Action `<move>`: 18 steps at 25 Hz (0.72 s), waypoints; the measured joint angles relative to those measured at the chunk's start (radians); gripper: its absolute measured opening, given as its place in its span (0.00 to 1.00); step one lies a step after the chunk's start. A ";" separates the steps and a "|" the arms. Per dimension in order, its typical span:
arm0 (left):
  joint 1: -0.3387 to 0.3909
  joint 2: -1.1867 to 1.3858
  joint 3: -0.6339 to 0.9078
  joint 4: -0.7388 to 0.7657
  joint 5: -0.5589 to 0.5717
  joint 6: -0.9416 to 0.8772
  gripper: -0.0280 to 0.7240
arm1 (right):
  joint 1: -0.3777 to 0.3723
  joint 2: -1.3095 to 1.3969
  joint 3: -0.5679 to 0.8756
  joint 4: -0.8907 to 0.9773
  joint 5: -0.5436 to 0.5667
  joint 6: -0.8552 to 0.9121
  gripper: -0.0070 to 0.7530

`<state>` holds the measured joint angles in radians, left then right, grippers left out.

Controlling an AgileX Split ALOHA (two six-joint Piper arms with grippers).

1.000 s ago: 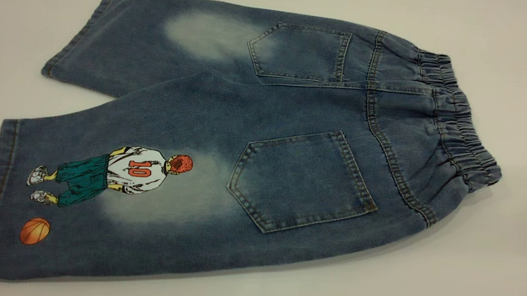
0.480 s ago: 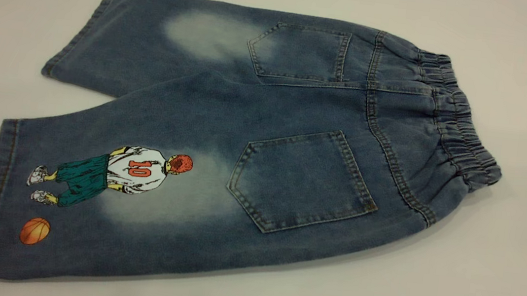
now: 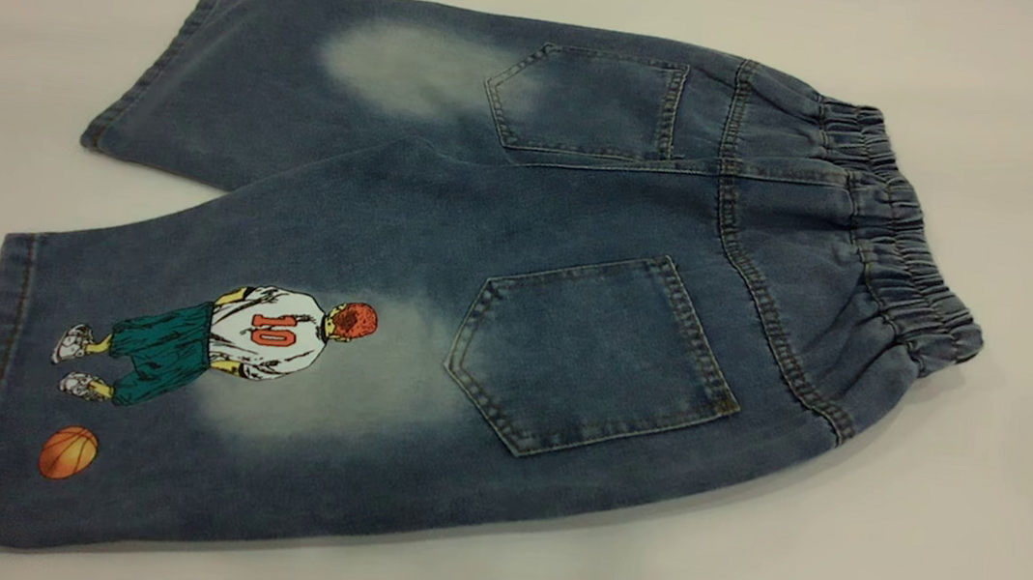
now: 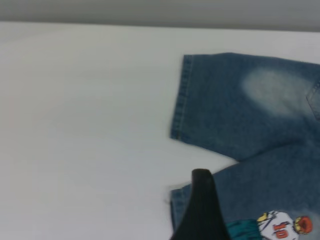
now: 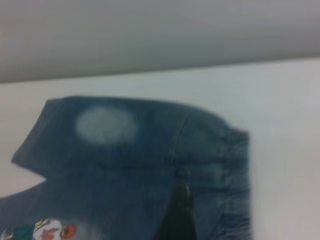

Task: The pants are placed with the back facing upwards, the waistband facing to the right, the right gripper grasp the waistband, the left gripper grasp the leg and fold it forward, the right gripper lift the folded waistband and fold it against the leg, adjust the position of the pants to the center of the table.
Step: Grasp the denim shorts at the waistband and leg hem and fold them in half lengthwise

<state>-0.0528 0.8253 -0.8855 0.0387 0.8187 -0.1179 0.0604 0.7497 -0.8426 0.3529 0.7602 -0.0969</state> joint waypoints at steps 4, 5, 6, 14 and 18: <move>0.000 0.140 -0.006 -0.072 -0.079 0.009 0.71 | 0.000 0.164 -0.002 0.070 -0.065 -0.042 0.79; 0.000 0.172 -0.006 -0.090 -0.111 0.017 0.71 | 0.000 0.204 -0.002 0.090 -0.079 -0.065 0.79; 0.000 0.197 -0.006 -0.102 -0.139 0.027 0.71 | 0.000 0.244 -0.002 0.110 -0.095 -0.089 0.79; 0.000 0.382 -0.006 -0.147 -0.256 0.056 0.71 | 0.000 0.509 -0.002 0.293 -0.074 -0.281 0.79; 0.000 0.454 -0.006 -0.151 -0.323 0.057 0.71 | 0.000 0.633 -0.002 0.444 -0.045 -0.445 0.79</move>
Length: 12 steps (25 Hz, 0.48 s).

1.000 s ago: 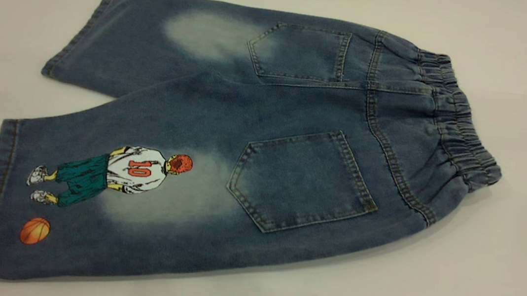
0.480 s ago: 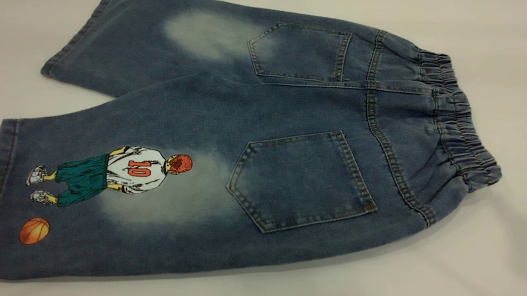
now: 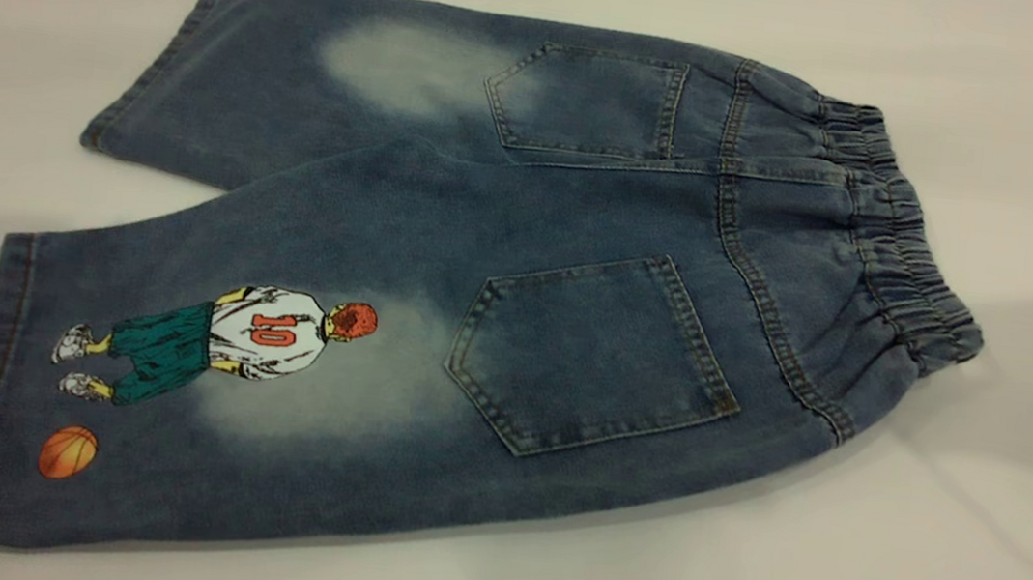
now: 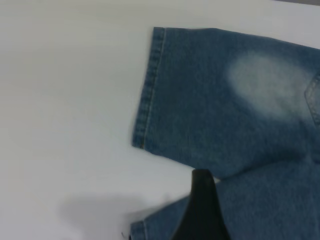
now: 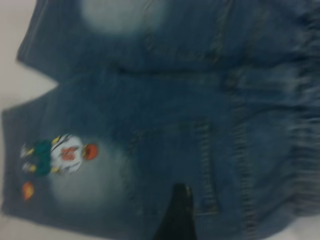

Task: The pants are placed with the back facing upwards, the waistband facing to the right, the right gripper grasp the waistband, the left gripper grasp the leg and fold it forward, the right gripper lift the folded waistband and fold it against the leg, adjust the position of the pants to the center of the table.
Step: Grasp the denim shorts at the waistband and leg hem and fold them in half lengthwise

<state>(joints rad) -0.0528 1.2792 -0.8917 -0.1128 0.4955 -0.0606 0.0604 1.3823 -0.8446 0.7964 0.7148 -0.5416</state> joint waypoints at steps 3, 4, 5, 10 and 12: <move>0.000 0.035 0.000 0.000 -0.037 0.001 0.71 | 0.000 0.094 0.000 0.136 0.036 -0.143 0.79; 0.000 0.038 0.000 0.000 -0.041 0.001 0.71 | 0.000 0.120 0.000 0.175 0.054 -0.185 0.79; 0.000 0.039 0.000 0.000 -0.041 0.001 0.71 | 0.000 0.151 0.000 0.217 0.069 -0.231 0.79; 0.000 0.037 0.000 0.000 -0.041 0.001 0.71 | -0.033 0.260 0.000 0.327 0.087 -0.367 0.79; 0.000 0.037 0.000 0.000 -0.040 0.001 0.71 | -0.082 0.285 0.000 0.325 0.093 -0.375 0.79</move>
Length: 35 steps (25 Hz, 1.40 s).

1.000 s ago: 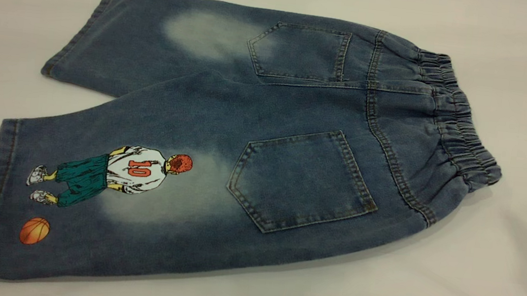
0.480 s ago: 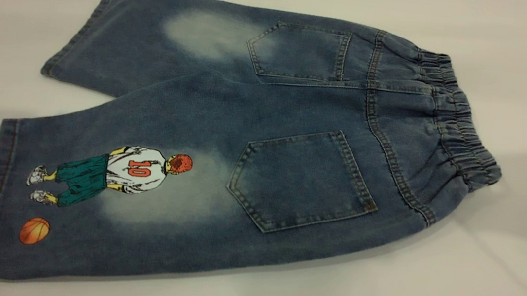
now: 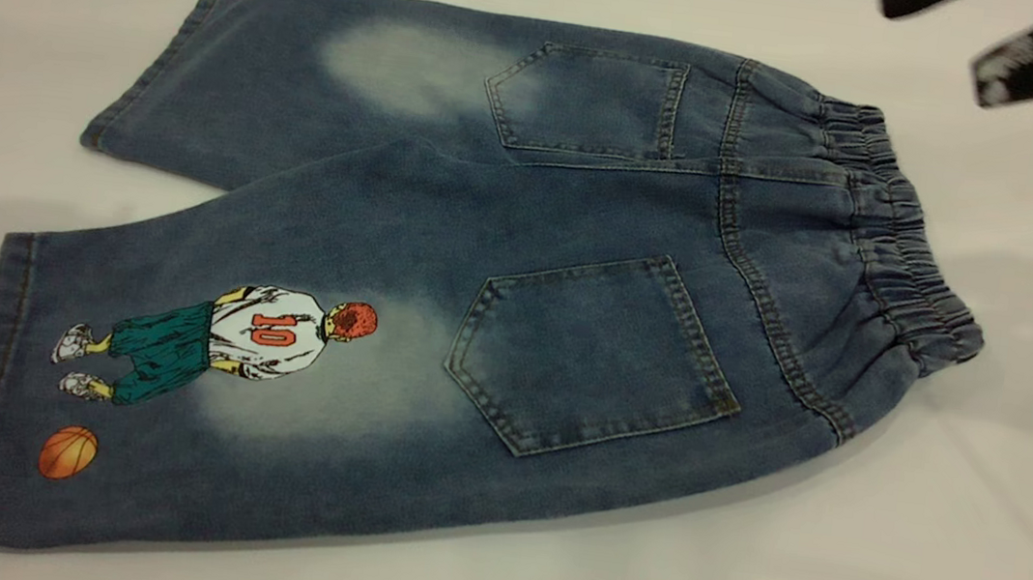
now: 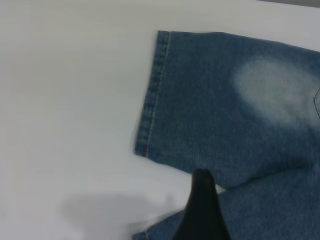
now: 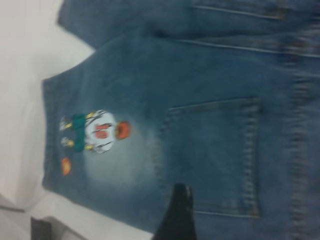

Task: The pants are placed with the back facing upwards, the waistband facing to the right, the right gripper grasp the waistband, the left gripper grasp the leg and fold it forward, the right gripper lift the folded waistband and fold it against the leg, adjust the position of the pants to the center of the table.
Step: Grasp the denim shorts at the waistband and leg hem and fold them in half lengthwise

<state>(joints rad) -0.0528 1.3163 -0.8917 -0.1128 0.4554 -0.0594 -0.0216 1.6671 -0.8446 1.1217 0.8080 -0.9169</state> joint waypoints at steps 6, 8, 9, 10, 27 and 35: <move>0.000 -0.001 0.000 0.000 0.000 0.000 0.71 | -0.168 0.074 0.061 0.048 0.045 -0.077 0.79; 0.000 -0.001 0.000 0.000 0.000 0.000 0.71 | -0.210 0.092 0.097 0.097 0.043 -0.129 0.79; 0.000 -0.001 0.000 0.000 0.000 0.000 0.71 | -0.225 0.104 0.114 0.126 0.043 -0.163 0.79; 0.000 -0.001 0.000 0.000 -0.001 0.000 0.71 | -0.231 0.114 0.134 0.149 0.042 -0.192 0.79; 0.000 -0.001 0.000 -0.019 -0.006 -0.001 0.71 | -0.230 0.413 0.176 0.339 0.025 -0.483 0.79; 0.000 -0.001 0.000 -0.020 -0.007 -0.001 0.71 | -0.230 0.527 0.168 0.491 0.088 -0.656 0.79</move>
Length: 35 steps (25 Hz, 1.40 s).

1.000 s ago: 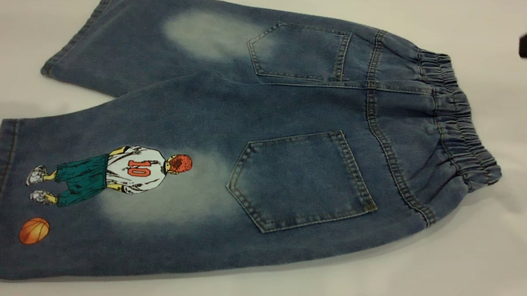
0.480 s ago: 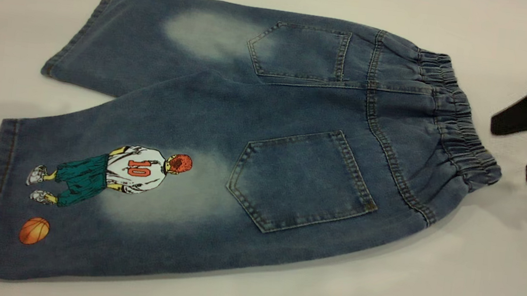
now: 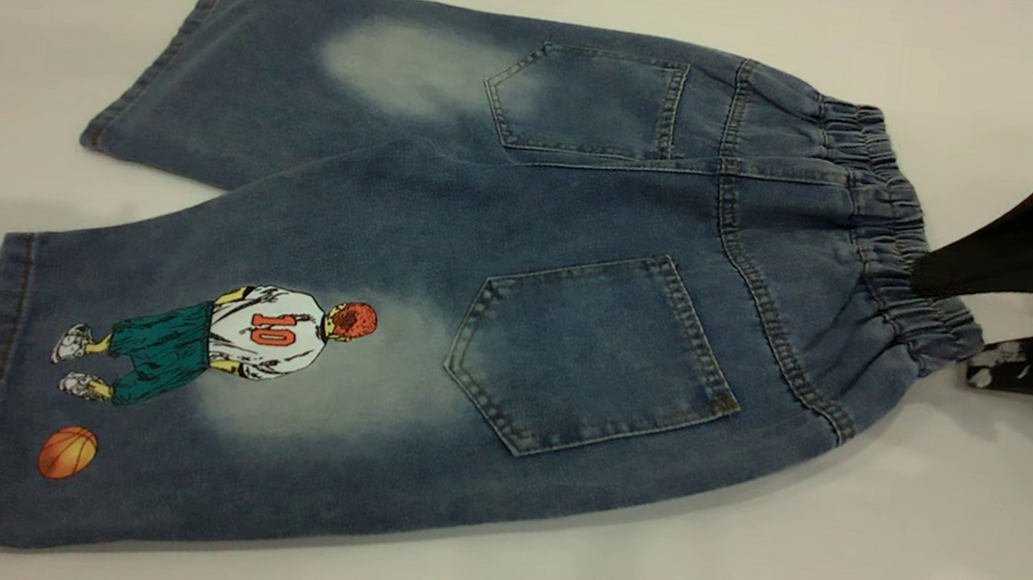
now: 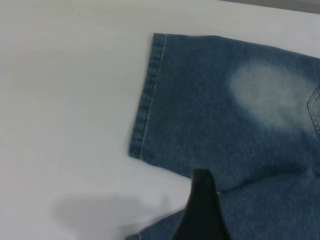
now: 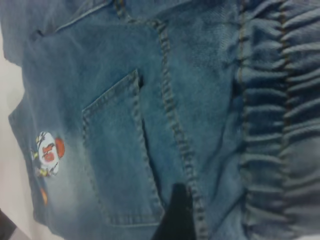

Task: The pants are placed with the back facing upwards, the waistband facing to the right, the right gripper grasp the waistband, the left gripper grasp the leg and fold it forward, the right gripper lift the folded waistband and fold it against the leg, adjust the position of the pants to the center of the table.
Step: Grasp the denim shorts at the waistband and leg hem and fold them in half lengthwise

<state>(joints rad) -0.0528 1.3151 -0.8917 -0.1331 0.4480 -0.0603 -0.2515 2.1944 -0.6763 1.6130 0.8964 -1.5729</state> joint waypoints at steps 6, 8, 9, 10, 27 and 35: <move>0.000 0.000 0.000 0.000 0.000 0.000 0.71 | 0.000 0.071 0.000 0.072 0.079 0.001 0.77; 0.000 0.000 0.000 0.000 0.000 0.000 0.71 | 0.000 0.074 0.000 0.073 0.089 0.002 0.73; 0.000 0.000 0.000 0.000 -0.001 0.000 0.71 | 0.000 0.074 0.000 0.073 0.094 0.002 0.71; 0.000 0.000 0.000 0.000 -0.001 0.000 0.71 | 0.000 0.074 0.000 0.073 0.100 0.002 0.69; 0.000 0.000 0.000 -0.003 0.064 0.000 0.71 | 0.000 0.074 0.000 0.057 0.088 0.003 0.05; -0.003 0.000 0.020 -0.037 0.265 -0.011 0.71 | 0.000 0.074 0.000 0.040 0.088 0.003 0.05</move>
<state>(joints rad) -0.0559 1.3151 -0.8722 -0.1700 0.7125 -0.0712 -0.2515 2.2684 -0.6763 1.6527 0.9849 -1.5700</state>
